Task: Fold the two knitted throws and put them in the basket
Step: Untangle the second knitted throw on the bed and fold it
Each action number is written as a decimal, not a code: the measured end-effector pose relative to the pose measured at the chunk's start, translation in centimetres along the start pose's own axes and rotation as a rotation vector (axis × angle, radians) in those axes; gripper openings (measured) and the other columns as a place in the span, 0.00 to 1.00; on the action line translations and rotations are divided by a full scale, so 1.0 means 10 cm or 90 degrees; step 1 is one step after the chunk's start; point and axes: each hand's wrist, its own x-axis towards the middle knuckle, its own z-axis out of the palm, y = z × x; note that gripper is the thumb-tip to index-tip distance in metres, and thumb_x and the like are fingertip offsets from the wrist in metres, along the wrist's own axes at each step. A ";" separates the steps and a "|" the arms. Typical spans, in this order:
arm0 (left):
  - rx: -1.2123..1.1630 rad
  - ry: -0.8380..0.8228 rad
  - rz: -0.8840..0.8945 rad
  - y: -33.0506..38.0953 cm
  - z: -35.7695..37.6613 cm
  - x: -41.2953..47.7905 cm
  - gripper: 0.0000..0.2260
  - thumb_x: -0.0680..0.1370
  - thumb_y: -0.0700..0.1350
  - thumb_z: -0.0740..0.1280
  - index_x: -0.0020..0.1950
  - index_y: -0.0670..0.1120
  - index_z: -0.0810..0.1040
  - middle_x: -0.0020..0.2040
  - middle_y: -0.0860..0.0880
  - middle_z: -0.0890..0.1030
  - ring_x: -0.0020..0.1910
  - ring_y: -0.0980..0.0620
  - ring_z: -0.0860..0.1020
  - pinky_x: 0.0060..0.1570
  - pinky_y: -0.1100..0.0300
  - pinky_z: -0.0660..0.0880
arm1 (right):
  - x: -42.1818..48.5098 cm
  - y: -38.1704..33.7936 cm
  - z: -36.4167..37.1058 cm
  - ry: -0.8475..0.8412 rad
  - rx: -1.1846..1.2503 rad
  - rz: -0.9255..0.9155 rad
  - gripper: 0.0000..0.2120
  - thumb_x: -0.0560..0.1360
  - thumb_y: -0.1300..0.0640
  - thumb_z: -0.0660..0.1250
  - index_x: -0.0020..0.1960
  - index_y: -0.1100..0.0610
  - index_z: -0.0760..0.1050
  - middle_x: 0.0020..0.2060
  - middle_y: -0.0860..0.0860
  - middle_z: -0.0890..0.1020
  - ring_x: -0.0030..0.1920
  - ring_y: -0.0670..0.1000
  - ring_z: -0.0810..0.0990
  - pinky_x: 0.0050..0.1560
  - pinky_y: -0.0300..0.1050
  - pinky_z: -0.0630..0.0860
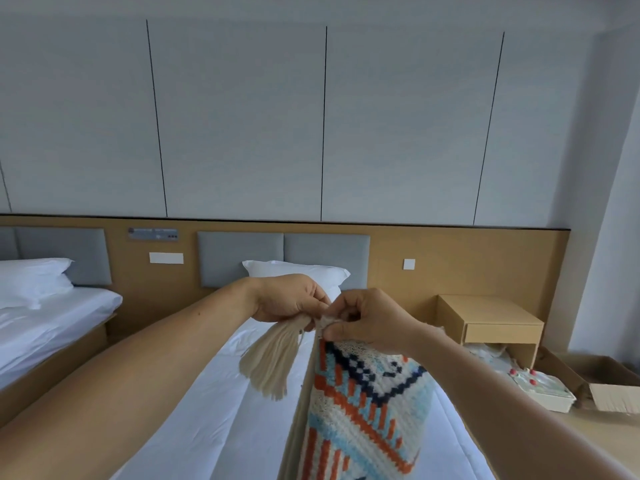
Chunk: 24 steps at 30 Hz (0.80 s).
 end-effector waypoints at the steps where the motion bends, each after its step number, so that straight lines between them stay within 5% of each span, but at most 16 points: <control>1: 0.018 0.015 0.007 0.01 0.02 -0.01 0.08 0.80 0.39 0.66 0.49 0.35 0.79 0.34 0.46 0.78 0.29 0.55 0.76 0.31 0.64 0.74 | 0.02 -0.02 0.02 0.008 0.007 -0.001 0.12 0.67 0.56 0.80 0.43 0.49 0.78 0.33 0.50 0.78 0.32 0.45 0.72 0.36 0.39 0.70; 8: 0.004 0.042 -0.019 0.05 0.06 -0.19 0.08 0.78 0.38 0.62 0.42 0.36 0.77 0.32 0.45 0.76 0.28 0.52 0.73 0.30 0.61 0.71 | 0.07 -0.17 0.09 0.033 -0.092 0.015 0.18 0.62 0.52 0.83 0.39 0.52 0.74 0.32 0.44 0.76 0.29 0.41 0.69 0.28 0.31 0.66; 11: 0.021 -0.024 -0.033 0.07 0.03 -0.28 0.15 0.70 0.38 0.65 0.53 0.30 0.75 0.39 0.43 0.78 0.35 0.51 0.75 0.35 0.60 0.74 | 0.07 -0.20 0.12 0.068 -0.115 0.009 0.22 0.61 0.51 0.83 0.37 0.52 0.68 0.31 0.45 0.73 0.29 0.45 0.65 0.28 0.34 0.63; 14: 0.148 -0.014 -0.030 0.05 0.06 -0.31 0.19 0.70 0.37 0.75 0.59 0.38 0.77 0.51 0.43 0.81 0.50 0.49 0.80 0.52 0.58 0.79 | 0.07 -0.17 0.16 0.105 -0.134 0.020 0.22 0.63 0.48 0.80 0.36 0.52 0.66 0.32 0.47 0.73 0.31 0.46 0.65 0.30 0.37 0.62; 18: 0.233 0.084 0.011 0.00 0.12 -0.25 0.11 0.69 0.40 0.78 0.48 0.47 0.80 0.42 0.53 0.83 0.45 0.54 0.81 0.50 0.60 0.79 | 0.06 -0.13 0.21 0.154 -0.086 0.045 0.18 0.66 0.42 0.77 0.37 0.51 0.71 0.32 0.46 0.75 0.31 0.45 0.70 0.33 0.41 0.68; 22: 0.284 0.141 0.033 -0.01 -0.04 -0.31 0.07 0.71 0.40 0.76 0.46 0.47 0.81 0.40 0.55 0.82 0.41 0.60 0.80 0.42 0.68 0.75 | -0.09 0.02 0.02 0.016 -0.215 0.099 0.18 0.70 0.33 0.67 0.45 0.48 0.75 0.38 0.45 0.80 0.37 0.46 0.78 0.37 0.39 0.73; 24: 0.306 0.176 0.034 -0.02 -0.17 -0.35 0.07 0.71 0.40 0.76 0.47 0.46 0.82 0.43 0.51 0.83 0.43 0.58 0.80 0.44 0.64 0.77 | -0.18 0.12 -0.14 -0.077 -0.369 0.124 0.24 0.66 0.30 0.68 0.51 0.48 0.76 0.41 0.46 0.81 0.40 0.49 0.79 0.40 0.41 0.73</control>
